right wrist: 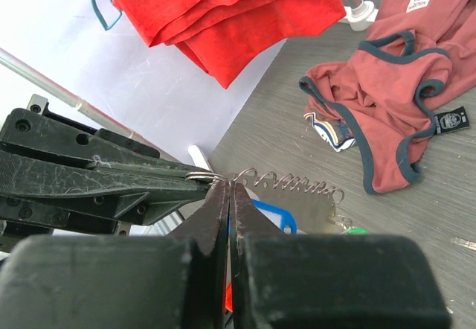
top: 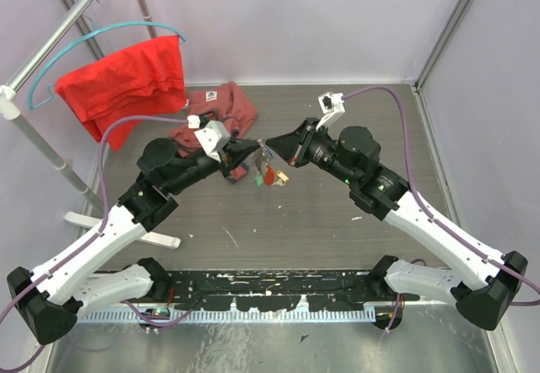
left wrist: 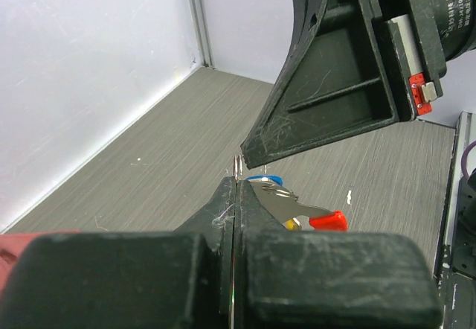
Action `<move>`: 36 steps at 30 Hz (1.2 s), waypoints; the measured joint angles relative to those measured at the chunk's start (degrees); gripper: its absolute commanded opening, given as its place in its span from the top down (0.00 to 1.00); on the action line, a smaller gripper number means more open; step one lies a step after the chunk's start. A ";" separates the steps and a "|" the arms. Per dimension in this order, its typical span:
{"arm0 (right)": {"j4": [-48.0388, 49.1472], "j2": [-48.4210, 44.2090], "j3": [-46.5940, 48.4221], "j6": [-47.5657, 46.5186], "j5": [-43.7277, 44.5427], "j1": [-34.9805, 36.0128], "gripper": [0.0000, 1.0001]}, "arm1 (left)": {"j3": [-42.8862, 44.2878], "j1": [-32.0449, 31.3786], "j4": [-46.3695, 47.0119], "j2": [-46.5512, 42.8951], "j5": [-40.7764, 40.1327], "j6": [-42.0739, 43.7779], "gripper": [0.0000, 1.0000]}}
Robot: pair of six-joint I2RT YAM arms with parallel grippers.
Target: Put the keys on the keyring
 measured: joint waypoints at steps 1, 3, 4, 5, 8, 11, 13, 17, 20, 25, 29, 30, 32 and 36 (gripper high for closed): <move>0.02 0.20 0.00 0.24 -0.09 0.00 0.99 | 0.00 0.00 0.07 0.00 0.00 0.00 1.00; -0.07 0.44 0.00 0.55 -0.22 0.00 0.99 | -0.02 0.00 0.07 -0.09 0.00 0.00 1.00; -0.07 0.55 0.00 0.61 -0.37 0.00 0.99 | -0.02 0.00 0.07 -0.09 0.00 0.00 1.00; -0.09 0.59 0.00 0.66 -0.44 0.00 0.99 | -0.02 0.00 0.07 -0.11 0.00 0.02 1.00; -0.22 0.70 0.02 0.79 -0.70 0.00 0.91 | -0.02 0.00 0.07 -0.11 0.02 0.00 1.00; -0.35 0.70 0.02 0.72 -0.74 0.00 0.78 | -0.02 0.00 0.11 -0.13 0.09 0.00 1.00; -0.52 0.68 0.04 0.44 -0.55 0.00 0.71 | -0.02 0.00 0.50 -0.17 0.22 -0.04 1.00; -1.36 -0.20 0.07 -3.21 0.57 0.00 0.63 | -0.02 0.00 1.22 -0.70 0.68 -0.37 1.00; -2.29 -1.86 0.50 -7.63 1.01 0.00 0.62 | -0.02 0.00 1.51 -1.22 1.66 -0.63 1.00; -3.76 -4.83 3.78 -20.39 -3.82 0.00 0.63 | -0.02 0.00 2.84 -1.77 5.84 -1.70 1.00; -6.73 -5.70 8.35 -31.91 -12.76 0.00 0.63 | -0.02 0.00 5.79 -1.97 11.58 -3.61 1.00; -7.96 -5.70 9.73 -34.53 -15.13 0.00 0.63 | -0.02 0.00 6.75 -2.03 13.22 -4.13 1.00; -10.47 -5.62 12.09 -38.80 -18.86 0.00 0.63 | -0.02 0.00 8.63 -2.08 16.20 -5.14 1.00; -14.60 -5.44 15.32 -44.78 -24.39 0.00 0.63 | -0.02 0.00 11.56 -2.08 21.07 -6.69 1.00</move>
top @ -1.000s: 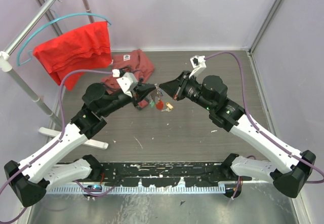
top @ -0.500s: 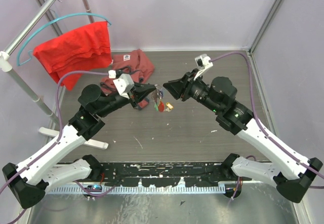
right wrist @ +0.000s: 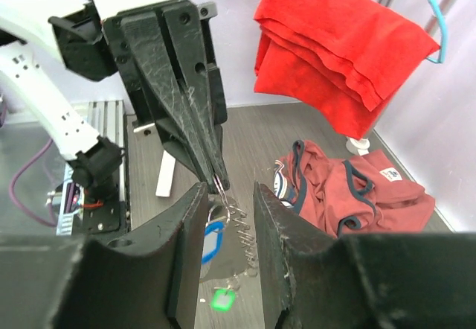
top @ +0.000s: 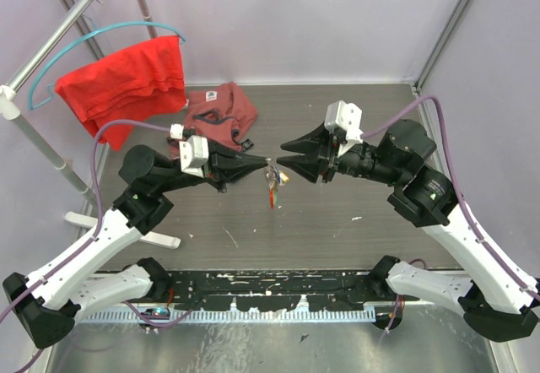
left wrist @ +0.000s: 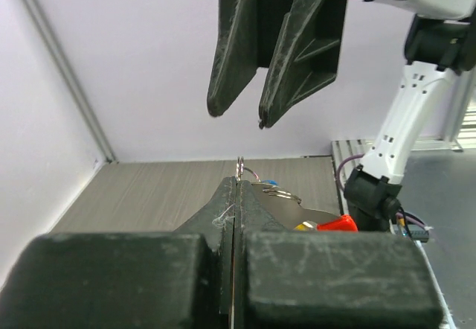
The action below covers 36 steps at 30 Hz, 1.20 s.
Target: Put the keys on the keyring
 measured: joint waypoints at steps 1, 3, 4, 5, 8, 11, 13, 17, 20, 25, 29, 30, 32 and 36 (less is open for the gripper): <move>-0.90 0.00 0.37 -1.03 -0.92 0.00 0.63 | 0.00 0.00 0.55 0.00 0.87 -0.24 1.00; -2.40 0.00 0.63 -2.45 -2.51 0.00 0.64 | 0.00 0.00 1.77 0.00 2.80 -0.70 1.00; -2.89 0.00 0.66 -2.89 -3.13 0.00 0.64 | 0.00 0.00 2.16 0.00 3.39 -0.85 1.00; -3.61 0.02 0.68 -3.32 -3.89 0.00 0.64 | 0.00 0.00 2.64 0.00 4.04 -1.11 1.00; -5.79 0.42 1.09 -4.44 -5.75 0.00 0.65 | 0.00 0.00 3.78 0.00 5.77 -1.73 1.00; -6.62 1.18 1.53 -4.98 -7.34 0.00 0.65 | 0.00 0.00 4.39 0.00 7.06 -2.05 1.00; -7.17 1.55 1.70 -5.33 -7.93 0.00 0.66 | 0.00 0.00 4.50 0.00 7.63 -2.21 1.00; -7.85 2.19 2.03 -5.75 -8.83 0.00 0.68 | 0.00 0.00 4.85 0.07 8.55 -2.27 1.00; -8.02 2.40 2.12 -5.77 -9.51 0.00 0.70 | 0.00 0.00 5.07 0.24 8.96 -2.29 1.00; -8.04 2.86 2.16 -5.75 -10.40 0.00 0.71 | 0.00 0.00 5.22 0.63 9.38 -2.29 1.00; -8.02 3.13 2.16 -5.70 -11.13 0.00 0.75 | 0.00 0.00 5.22 0.79 9.51 -2.29 1.00; -7.98 3.15 2.16 -5.68 -11.41 0.00 0.76 | 0.02 0.00 5.22 0.79 9.53 -2.29 1.00; -7.93 3.26 2.16 -5.62 -11.87 0.00 0.79 | 0.02 0.00 5.22 0.83 9.60 -2.32 1.00; -7.80 3.50 2.16 -5.44 -12.52 0.00 0.82 | 0.02 0.00 5.22 0.90 9.60 -2.47 1.00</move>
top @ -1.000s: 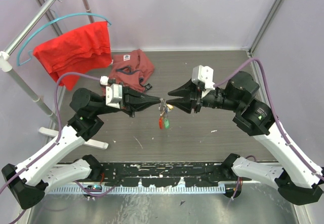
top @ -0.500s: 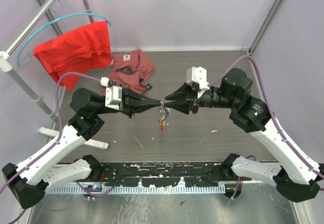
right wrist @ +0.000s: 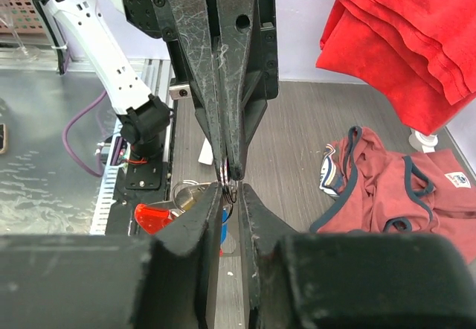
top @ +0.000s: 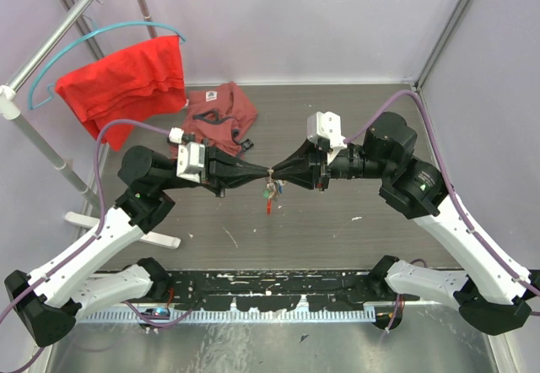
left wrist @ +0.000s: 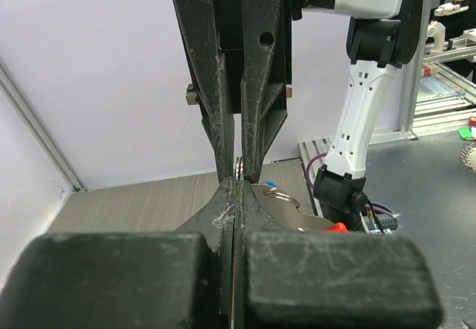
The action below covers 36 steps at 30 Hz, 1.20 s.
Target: Put the keys on the keyring
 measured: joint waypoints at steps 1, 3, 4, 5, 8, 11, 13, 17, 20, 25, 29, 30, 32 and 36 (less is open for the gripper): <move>0.07 0.02 0.00 0.09 -0.15 0.00 0.85 | 0.00 0.00 0.00 0.04 0.00 -0.04 1.00; 0.26 0.02 0.00 0.17 -0.35 0.00 0.93 | 0.00 0.00 0.04 0.13 0.00 -0.22 1.00; 0.26 0.02 0.00 0.22 -0.35 0.00 0.96 | 0.00 0.00 0.11 0.20 0.02 -0.44 1.00; 0.28 0.02 0.00 0.15 -0.33 0.00 0.99 | 0.00 0.00 0.11 0.20 0.02 -0.52 1.00; 0.26 -0.02 0.00 0.13 -0.07 0.00 0.99 | 0.11 0.00 -0.04 0.28 0.00 -0.87 0.89; -0.28 -0.13 0.15 -0.07 0.81 0.00 0.99 | 0.96 0.00 -1.95 0.35 -0.24 -0.24 0.74; -2.38 0.02 1.07 -0.48 1.75 0.00 0.99 | 2.21 0.00 -4.81 0.35 -0.44 1.09 0.68; -10.23 1.90 6.34 -2.67 4.66 0.00 0.99 | 6.29 0.00 -14.12 0.37 -0.81 5.64 0.65; -16.26 4.00 10.21 -4.48 7.43 0.02 0.99 | 10.62 0.00 -23.54 0.63 -1.11 10.43 0.63; -25.31 7.30 14.51 -6.58 12.79 1.22 0.99 | 13.77 0.00 -33.75 1.44 -1.99 15.91 0.64; -30.34 9.66 17.42 -7.54 17.18 4.59 0.99 | 14.53 0.00 -38.60 2.99 -3.02 17.97 0.65; -31.47 10.27 18.18 -7.69 18.45 5.84 0.99 | 14.73 0.00 -39.54 3.39 -3.28 18.40 0.65; -32.96 11.32 19.45 -7.85 20.81 8.17 0.99 | 14.88 0.00 -40.76 4.13 -3.63 19.02 0.65; -34.93 12.68 20.90 -8.02 24.17 11.10 0.99 | 14.91 0.00 -42.25 4.63 -3.43 19.52 0.66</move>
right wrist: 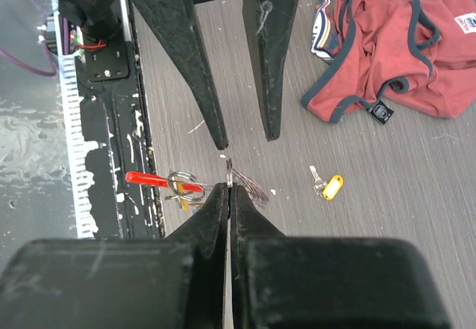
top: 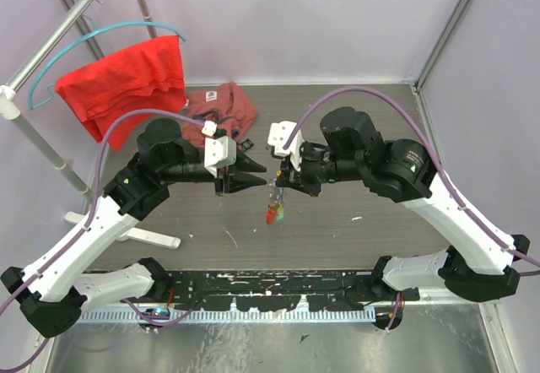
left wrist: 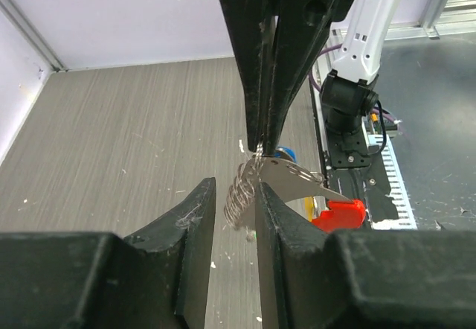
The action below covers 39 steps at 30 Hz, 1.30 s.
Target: Put the keys on the keyring
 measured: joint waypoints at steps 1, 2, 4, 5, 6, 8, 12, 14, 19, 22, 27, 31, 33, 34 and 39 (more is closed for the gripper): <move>-0.28 0.24 0.24 0.00 0.85 0.48 0.99 | 0.00 0.00 -0.15 0.00 0.26 0.02 0.66; -0.59 0.48 0.50 0.00 1.62 0.85 0.99 | 0.00 0.00 -0.13 0.00 0.57 0.00 0.66; -1.03 0.90 0.85 -0.02 2.80 1.51 0.99 | 0.00 0.00 -0.15 0.02 1.25 0.00 0.67; -1.22 1.09 1.05 -0.02 3.21 1.70 0.99 | 0.00 0.00 -0.17 0.04 1.55 0.00 0.67; -1.51 1.38 1.38 -0.04 3.87 1.97 0.99 | 0.00 0.00 -0.17 0.07 1.84 0.00 0.67; -1.84 1.88 1.92 -0.09 4.63 2.34 0.99 | 0.00 0.00 -0.20 0.20 2.51 0.00 0.68; -2.36 3.02 3.06 -0.22 6.25 3.19 0.99 | 0.00 0.00 -0.22 0.74 3.21 0.00 0.69; -2.54 3.54 3.52 -0.22 6.78 3.56 0.99 | 0.00 0.00 -0.24 1.03 3.37 0.00 0.71; -2.67 4.37 4.00 -0.22 7.30 4.46 0.99 | 0.00 0.00 -0.24 1.33 3.63 0.02 0.74; -2.73 4.83 4.37 -0.24 7.52 4.90 0.99 | 0.02 0.00 -0.26 1.33 3.69 0.02 0.81; -2.78 4.96 4.39 -0.24 8.07 5.18 0.99 | 0.15 0.00 -0.83 1.36 3.96 0.13 0.88; -3.04 4.98 4.50 -0.24 8.17 5.46 0.99 | 0.52 0.00 -1.51 1.46 4.02 0.55 1.00; -3.08 4.98 4.59 -0.22 8.31 5.55 0.99 | 0.83 0.00 -1.97 1.64 4.04 0.87 1.00; -3.08 4.98 4.59 -0.22 8.41 5.55 0.95 | 0.92 0.00 -2.12 1.66 4.02 0.98 1.00; -1.92 4.59 3.93 0.42 9.49 5.68 0.68 | 0.96 0.00 -2.25 1.57 3.02 1.31 1.00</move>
